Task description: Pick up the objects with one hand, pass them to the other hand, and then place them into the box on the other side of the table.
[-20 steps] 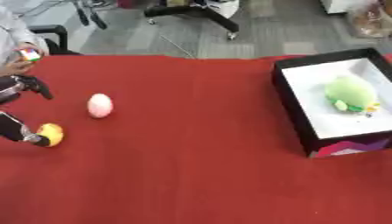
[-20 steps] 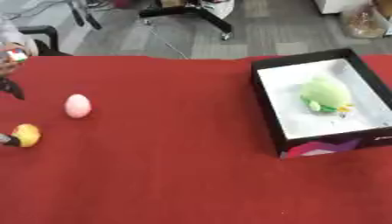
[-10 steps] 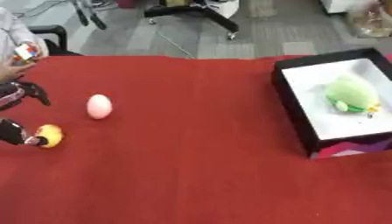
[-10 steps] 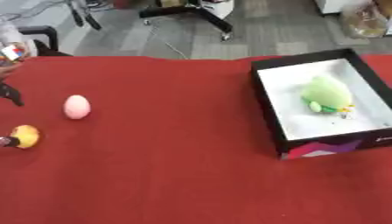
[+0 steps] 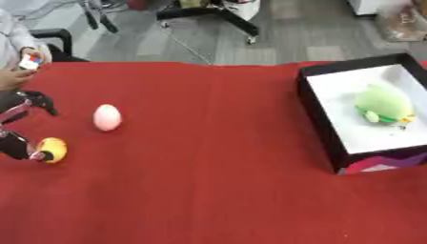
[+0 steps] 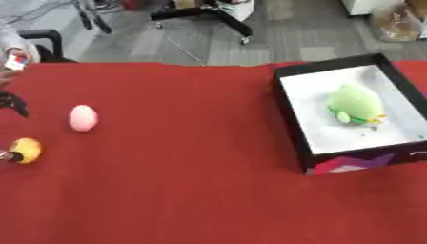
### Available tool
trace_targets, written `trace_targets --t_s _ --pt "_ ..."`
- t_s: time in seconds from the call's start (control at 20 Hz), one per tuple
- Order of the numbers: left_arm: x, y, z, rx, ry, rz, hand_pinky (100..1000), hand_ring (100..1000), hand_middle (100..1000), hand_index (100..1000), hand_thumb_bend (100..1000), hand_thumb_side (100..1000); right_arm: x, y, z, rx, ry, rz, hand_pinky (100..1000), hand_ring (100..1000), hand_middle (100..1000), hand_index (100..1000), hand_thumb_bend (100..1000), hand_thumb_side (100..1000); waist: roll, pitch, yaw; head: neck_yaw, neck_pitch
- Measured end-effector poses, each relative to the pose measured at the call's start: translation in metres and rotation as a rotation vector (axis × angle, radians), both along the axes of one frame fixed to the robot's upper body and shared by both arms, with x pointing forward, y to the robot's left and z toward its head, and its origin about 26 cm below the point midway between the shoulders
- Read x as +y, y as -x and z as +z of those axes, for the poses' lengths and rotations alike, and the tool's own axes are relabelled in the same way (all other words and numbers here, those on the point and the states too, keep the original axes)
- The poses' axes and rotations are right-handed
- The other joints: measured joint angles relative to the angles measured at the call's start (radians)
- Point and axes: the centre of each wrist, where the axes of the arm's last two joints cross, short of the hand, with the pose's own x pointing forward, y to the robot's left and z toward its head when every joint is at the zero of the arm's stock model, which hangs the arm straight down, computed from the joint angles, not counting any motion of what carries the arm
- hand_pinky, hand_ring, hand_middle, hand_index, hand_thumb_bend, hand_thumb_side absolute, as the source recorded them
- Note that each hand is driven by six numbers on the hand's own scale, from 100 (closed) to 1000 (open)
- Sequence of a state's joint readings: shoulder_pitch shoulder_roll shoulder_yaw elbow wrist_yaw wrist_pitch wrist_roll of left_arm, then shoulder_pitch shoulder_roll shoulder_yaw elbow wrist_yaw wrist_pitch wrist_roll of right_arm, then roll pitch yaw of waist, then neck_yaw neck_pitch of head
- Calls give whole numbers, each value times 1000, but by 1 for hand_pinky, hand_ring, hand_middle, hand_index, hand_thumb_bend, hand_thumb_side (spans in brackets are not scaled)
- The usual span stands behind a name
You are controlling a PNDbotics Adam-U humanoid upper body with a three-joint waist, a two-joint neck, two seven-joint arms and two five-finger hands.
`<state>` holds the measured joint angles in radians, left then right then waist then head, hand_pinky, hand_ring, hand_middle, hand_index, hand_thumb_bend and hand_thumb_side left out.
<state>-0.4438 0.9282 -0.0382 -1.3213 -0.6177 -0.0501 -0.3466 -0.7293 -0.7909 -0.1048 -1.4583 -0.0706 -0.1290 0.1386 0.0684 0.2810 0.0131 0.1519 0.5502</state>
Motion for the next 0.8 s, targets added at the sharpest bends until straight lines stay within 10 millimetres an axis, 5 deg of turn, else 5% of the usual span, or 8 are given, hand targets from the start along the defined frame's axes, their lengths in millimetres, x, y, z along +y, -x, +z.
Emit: trace_targets --t_s 0.8 --pt "9 -5 -15 13 -82 39 844 890 830 744 635 100 1 0 0 -1 6 1 910 996 986 899 447 210 0 21 -12 9 -15"
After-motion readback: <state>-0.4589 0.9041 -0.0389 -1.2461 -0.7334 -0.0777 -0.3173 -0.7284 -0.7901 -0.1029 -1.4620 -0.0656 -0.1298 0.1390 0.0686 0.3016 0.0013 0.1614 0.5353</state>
